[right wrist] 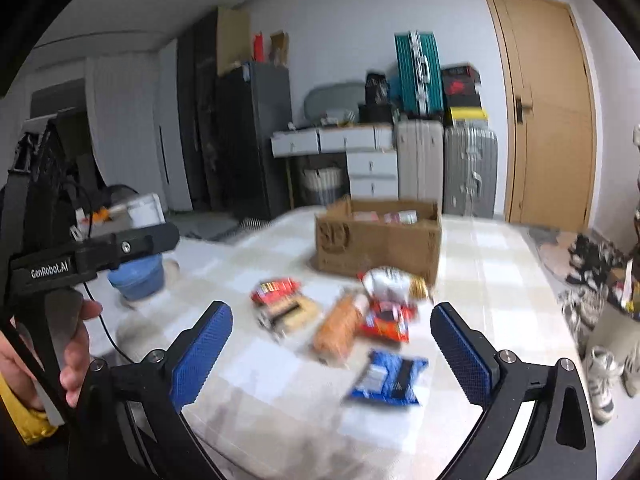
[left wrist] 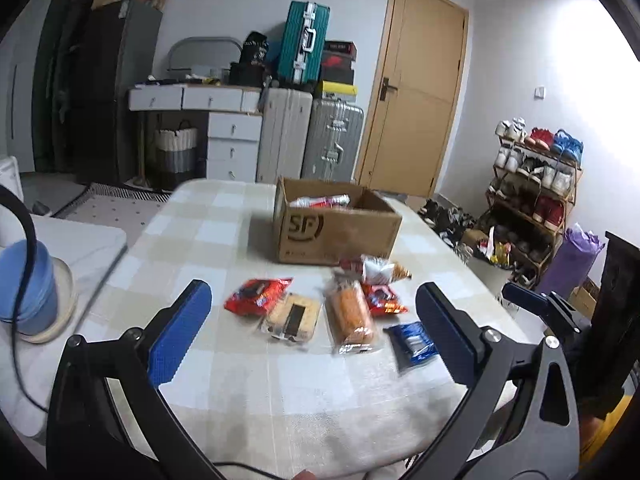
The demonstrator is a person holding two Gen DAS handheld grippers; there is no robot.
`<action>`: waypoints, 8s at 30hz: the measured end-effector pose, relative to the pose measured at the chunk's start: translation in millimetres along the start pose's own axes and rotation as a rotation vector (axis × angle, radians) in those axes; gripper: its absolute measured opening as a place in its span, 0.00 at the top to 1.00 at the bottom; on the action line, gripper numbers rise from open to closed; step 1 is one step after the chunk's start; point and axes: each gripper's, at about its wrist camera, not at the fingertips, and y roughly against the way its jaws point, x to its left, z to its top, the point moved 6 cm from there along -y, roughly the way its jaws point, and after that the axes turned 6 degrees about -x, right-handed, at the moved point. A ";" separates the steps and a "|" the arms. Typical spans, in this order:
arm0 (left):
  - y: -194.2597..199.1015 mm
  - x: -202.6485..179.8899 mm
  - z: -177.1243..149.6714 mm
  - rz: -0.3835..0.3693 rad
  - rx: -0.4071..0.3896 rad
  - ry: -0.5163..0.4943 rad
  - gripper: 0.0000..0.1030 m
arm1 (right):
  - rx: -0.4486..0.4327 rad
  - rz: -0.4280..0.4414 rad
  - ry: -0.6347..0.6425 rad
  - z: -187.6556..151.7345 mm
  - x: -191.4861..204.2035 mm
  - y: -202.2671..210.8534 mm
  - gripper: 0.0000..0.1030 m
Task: Organize snacks
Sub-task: 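Grasp the blue cookie packet with the right tool, then grasp the long orange bread roll packet with the left tool while the right tool holds the blue packet, then carry both packets over the box and open both tools to drop them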
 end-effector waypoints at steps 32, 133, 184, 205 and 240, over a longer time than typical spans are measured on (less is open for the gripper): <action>-131.6 -2.8 22.3 -0.102 0.165 0.168 0.01 | 0.392 -0.091 -0.025 -59.9 -57.7 -101.0 0.03; -106.3 -48.9 8.8 -0.087 0.208 -0.043 0.68 | 0.086 0.093 -0.215 15.3 -48.8 -50.0 0.56; -457.3 0.1 181.3 -0.079 0.382 0.053 0.68 | 0.120 -0.087 -0.019 145.6 -114.5 -285.7 0.56; -543.0 -40.1 102.9 -0.108 0.494 -0.030 0.68 | 0.241 -0.071 -0.037 100.1 -156.5 -327.5 0.55; -507.8 -22.9 96.2 -0.120 0.492 -0.063 0.67 | 0.265 -0.067 -0.018 97.7 -148.1 -335.3 0.55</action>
